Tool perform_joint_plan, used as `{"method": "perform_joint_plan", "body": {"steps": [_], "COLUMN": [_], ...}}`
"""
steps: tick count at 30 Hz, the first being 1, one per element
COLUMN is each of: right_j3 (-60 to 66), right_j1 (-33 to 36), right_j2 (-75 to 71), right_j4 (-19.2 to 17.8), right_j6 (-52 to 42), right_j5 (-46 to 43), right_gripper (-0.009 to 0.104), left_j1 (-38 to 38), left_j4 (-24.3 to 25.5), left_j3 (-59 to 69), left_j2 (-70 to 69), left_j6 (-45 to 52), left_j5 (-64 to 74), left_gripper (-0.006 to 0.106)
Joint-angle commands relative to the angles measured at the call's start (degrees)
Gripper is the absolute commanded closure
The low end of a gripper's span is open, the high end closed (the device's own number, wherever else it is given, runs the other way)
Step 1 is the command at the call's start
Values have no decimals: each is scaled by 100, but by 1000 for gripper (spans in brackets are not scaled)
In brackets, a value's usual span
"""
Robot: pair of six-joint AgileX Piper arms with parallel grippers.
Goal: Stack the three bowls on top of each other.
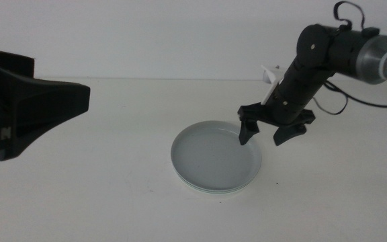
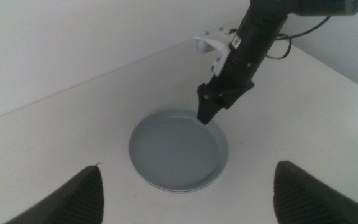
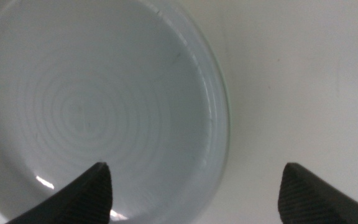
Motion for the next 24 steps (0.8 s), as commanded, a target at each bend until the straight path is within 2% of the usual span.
{"method": "perform_joint_plan", "body": {"steps": [1,3,6,11,13,18,21,24], "right_j3": [-49,-49,-17,408,711,1675,2384,2974], "right_j1": [-155,-382,-892,-1697,-1960,-2328,-2339,-2327], "right_j2": [-263,-516,-947,-1896,-2406,-3866,-4853,-5856], "right_j4": [-76,-108,11,941,1146,986,663,647], "right_j6": [-368,-444,-631,-1201,-1417,-1570,-1556,-1570], "right_j5": [217,386,448,422,372,78,-431,-958], "right_gripper": [8,2,2,2,2,2,2,2], "left_j1": [11,11,11,11,11,11,11,11], "left_j4": [-58,-58,-58,-58,-58,-58,-58,-58], "left_j3": [29,29,29,29,29,29,29,29], "left_j2": [-12,-12,-12,-12,-12,-12,-12,-12], "left_j6": [-43,-43,-43,-43,-43,-43,-43,-43], "left_j5": [-73,-73,-73,-73,-73,-73,-73,-73], "left_gripper": [7,7,7,7,7,7,7,7]}}
